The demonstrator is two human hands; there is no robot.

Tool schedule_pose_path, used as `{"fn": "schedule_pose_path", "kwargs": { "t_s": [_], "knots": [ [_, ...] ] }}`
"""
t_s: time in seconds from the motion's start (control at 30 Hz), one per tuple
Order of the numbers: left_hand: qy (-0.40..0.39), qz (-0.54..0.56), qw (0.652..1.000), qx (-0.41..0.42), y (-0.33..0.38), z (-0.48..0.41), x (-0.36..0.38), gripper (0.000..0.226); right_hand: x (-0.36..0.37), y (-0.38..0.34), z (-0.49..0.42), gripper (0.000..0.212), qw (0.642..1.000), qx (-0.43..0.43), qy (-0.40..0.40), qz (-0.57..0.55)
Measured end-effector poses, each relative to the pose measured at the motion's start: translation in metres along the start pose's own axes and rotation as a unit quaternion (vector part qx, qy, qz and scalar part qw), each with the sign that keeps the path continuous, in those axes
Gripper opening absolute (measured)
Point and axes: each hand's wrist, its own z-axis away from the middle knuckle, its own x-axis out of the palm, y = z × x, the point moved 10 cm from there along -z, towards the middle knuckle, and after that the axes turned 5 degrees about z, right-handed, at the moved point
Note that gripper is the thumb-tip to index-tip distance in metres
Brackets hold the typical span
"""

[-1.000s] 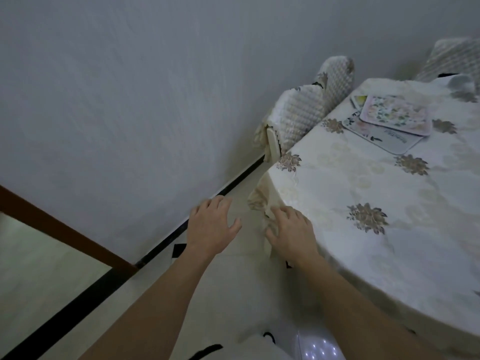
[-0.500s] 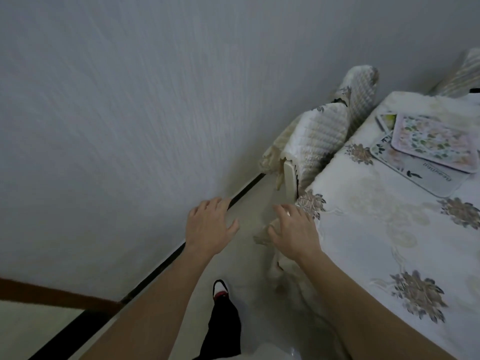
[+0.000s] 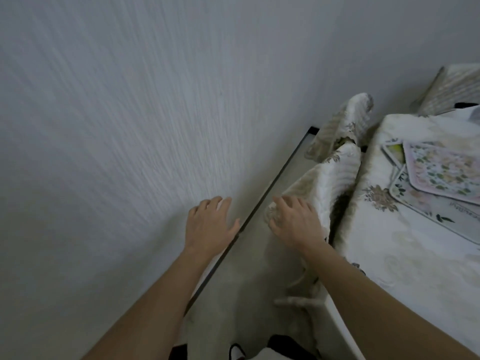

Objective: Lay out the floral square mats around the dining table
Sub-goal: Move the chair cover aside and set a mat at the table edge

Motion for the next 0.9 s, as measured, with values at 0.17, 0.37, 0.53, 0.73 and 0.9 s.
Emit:
{"fn": "schedule_pose_path", "kwargs": {
  "t_s": [0.17,0.37,0.53,0.73,0.9],
  "knots": [
    [-0.015,0.011,0.999,0.028,0.003,-0.063,0.015,0.062,0.006,0.015,-0.055,0.054,1.0,0.026,0.001,-0.004],
    [-0.033,0.005,0.997,0.07,0.02,-0.16,0.045,0.065,0.015,0.061,-0.131,0.053,0.997,0.072,0.027,-0.007],
    [-0.055,-0.024,0.987,0.151,0.059,-0.257,0.074,0.063,0.018,0.123,-0.198,0.048,0.986,0.146,0.067,-0.04],
    [-0.05,-0.047,0.969,0.235,0.131,-0.363,0.092,0.061,0.016,0.21,-0.251,0.053,0.968,0.223,0.088,-0.081],
    [-0.05,-0.007,0.947,0.317,0.223,-0.411,0.106,0.059,0.015,0.299,-0.245,0.051,0.942,0.312,0.1,-0.076]
  ]
}}
